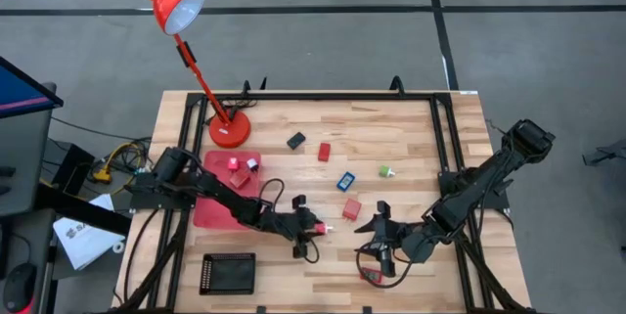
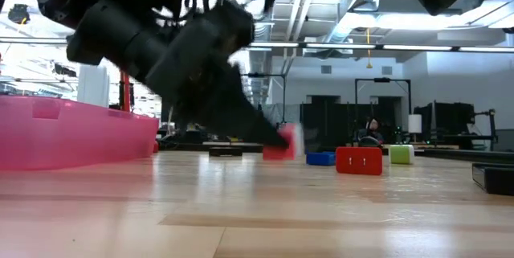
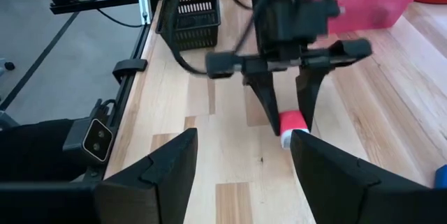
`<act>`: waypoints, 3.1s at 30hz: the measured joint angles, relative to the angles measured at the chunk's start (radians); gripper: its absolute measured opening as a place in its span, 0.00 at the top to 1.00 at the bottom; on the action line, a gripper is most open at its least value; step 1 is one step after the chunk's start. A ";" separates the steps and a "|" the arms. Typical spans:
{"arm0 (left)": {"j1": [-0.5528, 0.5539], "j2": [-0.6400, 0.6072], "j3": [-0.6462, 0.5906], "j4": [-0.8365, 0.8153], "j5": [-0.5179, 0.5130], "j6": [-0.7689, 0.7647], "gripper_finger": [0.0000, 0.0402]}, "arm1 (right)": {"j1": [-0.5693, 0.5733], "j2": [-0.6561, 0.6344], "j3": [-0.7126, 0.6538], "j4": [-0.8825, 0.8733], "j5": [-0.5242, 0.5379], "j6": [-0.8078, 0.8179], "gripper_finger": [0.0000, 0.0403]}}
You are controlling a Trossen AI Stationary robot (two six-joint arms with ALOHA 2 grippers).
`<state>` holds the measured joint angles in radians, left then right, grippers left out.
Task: Pick & Place Office items
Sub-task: Put the pink charger adapter into the red bin, then put the green charger adapter into the red bin
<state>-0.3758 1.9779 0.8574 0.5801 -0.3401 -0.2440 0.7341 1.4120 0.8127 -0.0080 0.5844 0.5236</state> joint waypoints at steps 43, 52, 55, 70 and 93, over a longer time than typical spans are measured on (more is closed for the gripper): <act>0.085 -0.749 -0.261 -1.719 -0.273 -1.263 0.66 | 0.012 0.001 0.000 -0.105 0.071 0.019 0.45; 0.081 -0.750 -0.262 -1.709 -0.271 -1.237 0.59 | 0.012 0.001 0.000 -0.122 0.071 0.027 0.45; 0.074 -0.750 -0.262 -1.705 -0.272 -1.234 0.51 | 0.012 0.001 0.000 -0.123 0.071 0.027 0.45; -0.001 -0.802 -0.263 -1.151 -0.406 -0.666 0.28 | 0.011 0.000 0.000 -0.303 0.245 0.129 0.45; -0.005 -0.814 -0.262 -0.285 -0.233 0.223 0.46 | -0.224 0.000 0.000 -0.787 0.127 0.690 0.55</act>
<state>-0.3805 1.1637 0.5954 0.2955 -0.5735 -0.0208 0.5106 1.4124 0.8124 -0.7952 0.7118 1.2133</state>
